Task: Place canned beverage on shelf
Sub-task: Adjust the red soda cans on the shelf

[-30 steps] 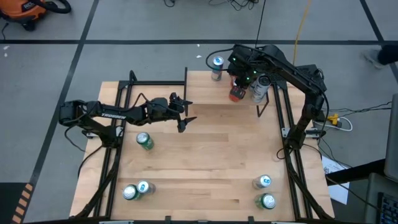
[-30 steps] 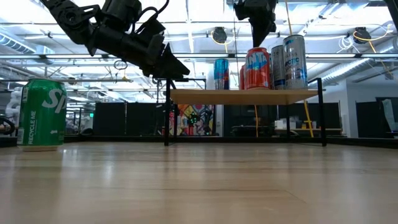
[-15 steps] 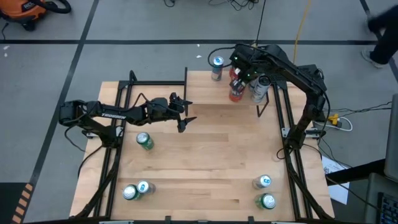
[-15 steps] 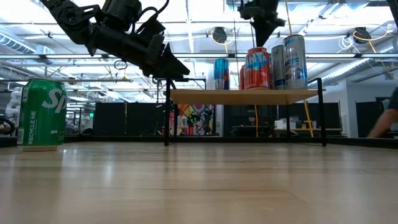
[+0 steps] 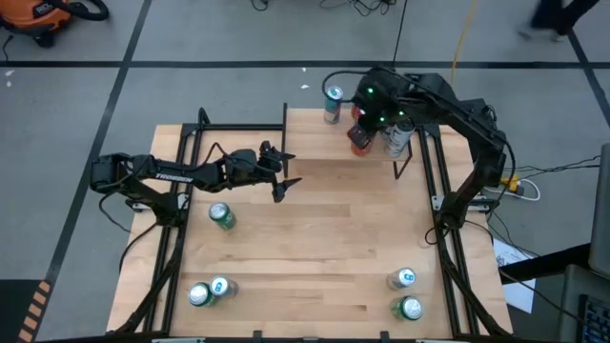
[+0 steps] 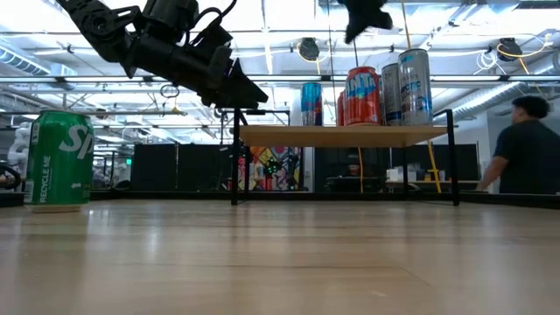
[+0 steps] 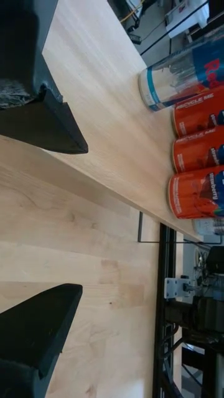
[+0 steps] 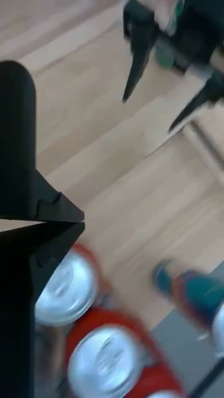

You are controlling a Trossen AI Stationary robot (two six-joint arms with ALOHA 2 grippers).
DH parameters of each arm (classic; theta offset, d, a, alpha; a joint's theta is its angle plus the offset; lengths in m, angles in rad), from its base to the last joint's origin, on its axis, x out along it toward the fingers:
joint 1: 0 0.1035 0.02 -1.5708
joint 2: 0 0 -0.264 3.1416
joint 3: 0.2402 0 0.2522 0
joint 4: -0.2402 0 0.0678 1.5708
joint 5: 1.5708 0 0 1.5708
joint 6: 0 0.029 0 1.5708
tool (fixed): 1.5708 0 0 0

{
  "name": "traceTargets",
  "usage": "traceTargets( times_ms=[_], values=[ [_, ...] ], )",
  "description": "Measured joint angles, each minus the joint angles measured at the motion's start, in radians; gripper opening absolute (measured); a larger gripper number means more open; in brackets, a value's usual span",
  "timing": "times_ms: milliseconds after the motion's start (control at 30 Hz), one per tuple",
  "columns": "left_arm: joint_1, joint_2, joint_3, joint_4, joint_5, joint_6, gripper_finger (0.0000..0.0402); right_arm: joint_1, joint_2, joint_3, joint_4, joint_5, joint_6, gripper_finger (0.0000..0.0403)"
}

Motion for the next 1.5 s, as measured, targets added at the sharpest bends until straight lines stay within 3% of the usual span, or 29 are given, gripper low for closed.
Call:
traceTargets(
  times_ms=[200,500,633,1000,1500],
  values=[
    [-0.002,0.0,0.0,0.0,0.0,-0.026,0.0358,0.024,0.056,0.0,-0.003,0.109,-0.069,0.0],
    [-0.004,0.0,0.0,0.0,0.0,-0.026,0.0358,0.069,0.116,0.0,0.003,0.112,-0.173,0.0],
    [-0.004,0.0,0.0,0.0,0.0,-0.026,0.0358,0.079,0.125,0.0,-0.032,0.202,-0.176,0.0],
    [-0.004,0.0,0.0,0.0,0.0,-0.026,0.0358,0.077,0.138,0.0,-0.119,0.29,-0.14,0.0],
    [-0.004,0.0,0.0,0.0,0.0,-0.026,0.0358,0.079,0.134,0.0,-0.136,0.318,-0.131,0.0]
  ],
)
